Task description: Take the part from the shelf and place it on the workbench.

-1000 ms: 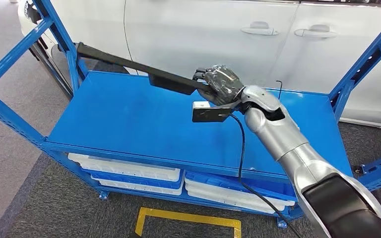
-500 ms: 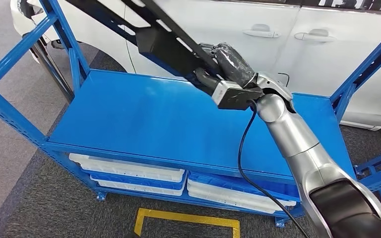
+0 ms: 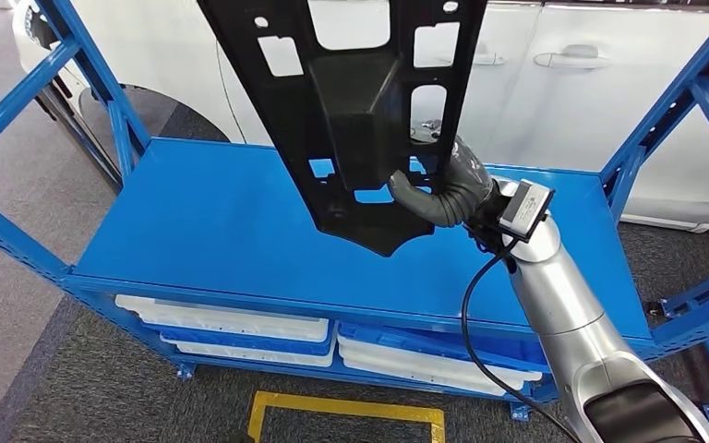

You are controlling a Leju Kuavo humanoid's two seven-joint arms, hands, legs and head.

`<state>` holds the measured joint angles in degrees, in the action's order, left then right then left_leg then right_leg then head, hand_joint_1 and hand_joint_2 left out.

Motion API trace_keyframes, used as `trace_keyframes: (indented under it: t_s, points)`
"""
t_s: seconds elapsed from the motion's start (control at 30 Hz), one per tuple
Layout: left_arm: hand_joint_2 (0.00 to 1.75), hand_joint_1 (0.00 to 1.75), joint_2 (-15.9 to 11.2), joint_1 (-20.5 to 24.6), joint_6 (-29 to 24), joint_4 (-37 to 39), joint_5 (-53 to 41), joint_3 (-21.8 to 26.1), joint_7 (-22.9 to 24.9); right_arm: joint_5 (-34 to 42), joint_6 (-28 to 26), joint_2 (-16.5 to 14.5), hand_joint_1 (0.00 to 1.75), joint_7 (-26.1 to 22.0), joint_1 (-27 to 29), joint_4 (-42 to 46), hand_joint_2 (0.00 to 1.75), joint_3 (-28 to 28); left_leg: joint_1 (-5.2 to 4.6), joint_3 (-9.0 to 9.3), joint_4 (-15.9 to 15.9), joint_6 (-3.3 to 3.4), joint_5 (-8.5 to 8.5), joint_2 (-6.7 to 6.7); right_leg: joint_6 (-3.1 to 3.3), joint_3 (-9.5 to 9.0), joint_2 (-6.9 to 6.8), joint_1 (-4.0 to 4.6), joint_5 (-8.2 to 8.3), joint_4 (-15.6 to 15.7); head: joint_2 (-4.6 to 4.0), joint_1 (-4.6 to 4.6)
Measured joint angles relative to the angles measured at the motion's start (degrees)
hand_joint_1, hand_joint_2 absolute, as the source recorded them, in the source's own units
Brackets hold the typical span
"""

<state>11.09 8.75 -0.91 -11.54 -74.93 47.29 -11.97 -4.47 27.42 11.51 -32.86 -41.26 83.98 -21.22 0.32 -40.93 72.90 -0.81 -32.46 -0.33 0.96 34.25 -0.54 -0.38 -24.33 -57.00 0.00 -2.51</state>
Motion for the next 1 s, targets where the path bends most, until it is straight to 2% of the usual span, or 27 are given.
trace_keyframes:
  t_s: [0.03,0.07,0.1,0.13,0.2,0.23,0.33,0.37,0.4,0.43,0.5,0.53,0.57,0.6,0.67,0.7,0.73,0.83,0.87,0.9,0.93,1.0]
  points:
    - [1.75,0.00,-0.02,-0.08,-0.07,0.00,0.17,0.07,0.10,0.77,0.69,0.04,1.75,-0.12,0.54,0.14,1.75,0.00,0.02,-0.94,1.89,-0.07,-0.24,0.00,-0.01,-0.04,0.06,0.02,-0.03,-0.03,0.00,0.00]
    - [1.75,0.00,-0.05,-0.17,-0.24,0.00,0.38,0.19,0.27,1.86,1.59,0.07,1.75,-0.36,1.32,0.32,1.75,0.01,0.04,-0.72,1.39,-0.09,0.68,0.00,-0.06,-0.11,0.13,0.02,-0.07,-0.07,0.00,0.00]
    - [1.75,0.00,-0.08,-0.26,-0.60,0.00,0.67,0.35,0.52,3.18,2.63,0.07,1.75,-0.84,2.41,0.67,1.75,0.01,0.10,0.69,-1.54,-0.04,2.59,0.00,-0.15,-0.24,0.21,0.02,-0.16,-0.12,0.00,0.00]
    - [1.75,0.00,-0.10,-0.36,-1.11,0.00,0.93,0.56,0.82,4.43,3.56,0.08,1.75,-1.55,3.78,1.18,1.75,0.02,0.18,2.83,-5.94,0.04,4.75,-0.06,-0.31,-0.37,0.27,0.03,-0.30,-0.20,0.00,0.00]
    - [1.75,0.00,-0.11,-0.55,-2.28,0.00,1.42,1.08,1.32,6.08,4.99,0.09,1.75,-3.35,7.15,2.54,1.75,0.03,0.21,6.36,-12.96,0.46,7.15,-0.30,-0.73,-0.37,0.38,0.23,-0.55,-0.48,0.00,0.00]
    - [1.75,0.00,-0.11,-0.70,-2.72,0.00,1.56,1.28,1.50,6.43,5.45,0.10,1.75,-4.21,9.00,3.26,1.75,0.02,0.15,7.08,-14.42,0.76,7.35,-0.41,-0.98,-0.31,0.44,0.31,-0.60,-0.56,0.00,0.01]
    - [1.75,0.00,-0.16,-1.10,-3.02,0.00,2.18,1.71,1.29,6.70,6.36,0.10,1.75,-5.81,13.93,5.25,1.75,-0.02,0.00,7.26,-14.94,1.80,7.42,-0.31,-1.83,-0.27,0.58,0.19,-0.75,-0.68,0.00,0.01]
    - [1.75,0.00,-0.16,-1.12,-2.84,0.00,2.43,1.89,0.99,6.82,6.55,0.10,1.75,-5.98,15.05,5.81,1.75,-0.02,0.07,7.32,-15.12,2.14,7.55,-0.22,-2.12,0.05,0.59,0.11,-1.41,-1.45,0.00,0.00]
    - [1.75,0.00,-0.16,-1.10,-2.64,0.00,2.65,2.10,0.70,6.97,6.65,0.10,1.75,-6.01,15.91,6.28,1.75,-0.02,0.19,7.38,-15.31,2.42,7.68,-0.10,-2.41,0.86,0.60,0.04,-2.65,-3.29,0.00,0.00]
    - [1.75,0.00,-0.16,-1.09,-2.54,0.00,2.77,2.31,0.53,7.12,6.66,0.07,1.75,-5.91,16.70,6.65,1.75,-0.04,0.24,7.41,-15.40,2.61,7.72,0.03,-2.66,2.25,0.60,-0.09,-4.43,-6.40,0.00,0.00]
    - [1.75,0.00,-0.18,-1.18,-2.69,0.00,2.93,2.68,0.46,7.25,6.51,-0.04,1.75,-5.38,18.49,7.11,1.75,-0.13,0.21,7.38,-15.39,2.77,7.70,0.20,-3.05,5.99,0.58,-0.27,-7.99,-14.50,0.00,0.00]
    - [1.75,0.00,-0.20,-1.26,-2.81,0.00,3.05,2.80,0.49,7.16,6.33,-0.09,1.75,-5.05,19.56,7.26,1.75,-0.21,0.19,7.38,-15.37,2.78,7.68,0.24,-3.15,7.22,0.58,-0.36,-8.65,-17.13,0.00,0.01]
    - [1.75,0.00,-0.22,-1.33,-2.92,0.00,3.21,2.91,0.61,7.02,6.11,-0.12,1.75,-4.76,20.61,7.42,1.75,-0.31,0.18,7.39,-15.34,2.78,7.67,0.24,-3.14,7.37,0.57,-0.41,-8.17,-17.50,0.00,0.01]
    - [1.75,0.00,-0.24,-1.37,-3.03,0.00,3.43,3.04,0.83,6.89,5.86,-0.12,1.75,-4.51,21.49,7.62,1.75,-0.40,0.18,7.43,-15.29,2.75,7.65,0.22,-3.04,6.28,0.56,-0.44,-6.65,-15.33,0.00,0.01]
    - [1.75,0.00,-0.25,-1.43,-3.34,0.00,3.93,3.43,1.59,7.05,5.51,-0.12,1.75,-3.94,22.55,8.15,1.75,-0.51,0.07,7.49,-15.14,2.55,7.58,0.20,-2.58,2.02,0.39,-0.31,-2.95,-6.95,0.00,0.01]
    - [1.75,0.00,-0.25,-1.45,-3.54,0.00,4.09,3.68,2.00,7.32,5.39,-0.12,1.75,-3.52,22.80,8.41,1.75,-0.52,-0.03,7.48,-15.02,2.34,7.57,0.22,-2.30,0.34,0.32,-0.15,-1.74,-3.51,0.00,0.01]
    - [1.75,0.00,-0.25,-1.48,-3.71,0.00,4.17,3.90,2.38,7.64,5.32,-0.12,1.75,-3.04,23.01,8.64,1.75,-0.52,-0.13,7.43,-14.93,2.09,7.59,0.26,-2.04,-0.61,0.28,0.01,-1.17,-1.48,0.00,0.01]
    - [1.75,0.00,-0.26,-1.54,-3.88,0.00,4.18,4.27,3.19,8.10,5.09,-0.07,1.75,-1.86,23.90,9.04,1.75,-0.50,-0.20,7.23,-14.85,1.19,7.70,0.37,-1.27,-0.55,0.34,0.05,-0.70,-0.72,0.00,0.00]
    - [1.75,0.00,-0.26,-1.54,-3.87,0.00,4.18,4.31,3.38,8.12,5.01,-0.04,1.75,-1.64,24.19,9.16,1.75,-0.49,-0.20,7.00,-14.38,0.90,7.09,0.35,-0.90,-0.43,0.30,-0.10,-0.43,-0.53,0.00,0.00]
    - [1.75,0.00,-0.26,-1.54,-3.86,0.00,4.17,4.34,3.53,8.12,4.88,-0.02,1.75,-1.51,24.45,9.31,1.75,-0.48,-0.18,6.42,-12.93,0.63,5.71,0.31,-0.49,-0.25,0.22,-0.26,-0.12,-0.32,0.00,0.00]
    - [1.75,0.00,-0.26,-1.55,-3.83,0.00,4.17,4.38,3.67,8.11,4.72,-0.02,1.75,-1.41,24.69,9.47,1.75,-0.48,-0.11,5.43,-10.30,0.40,3.64,0.28,-0.17,-0.02,0.15,-0.35,0.19,-0.17,0.00,0.00]
    - [1.75,0.00,-0.26,-1.57,-3.71,0.00,4.15,4.46,3.93,8.01,4.42,-0.01,1.75,-1.22,25.29,9.73,1.75,-0.45,0.00,2.75,-2.51,0.04,-1.04,0.26,0.11,0.72,0.13,-0.23,0.75,-0.19,0.00,0.00]
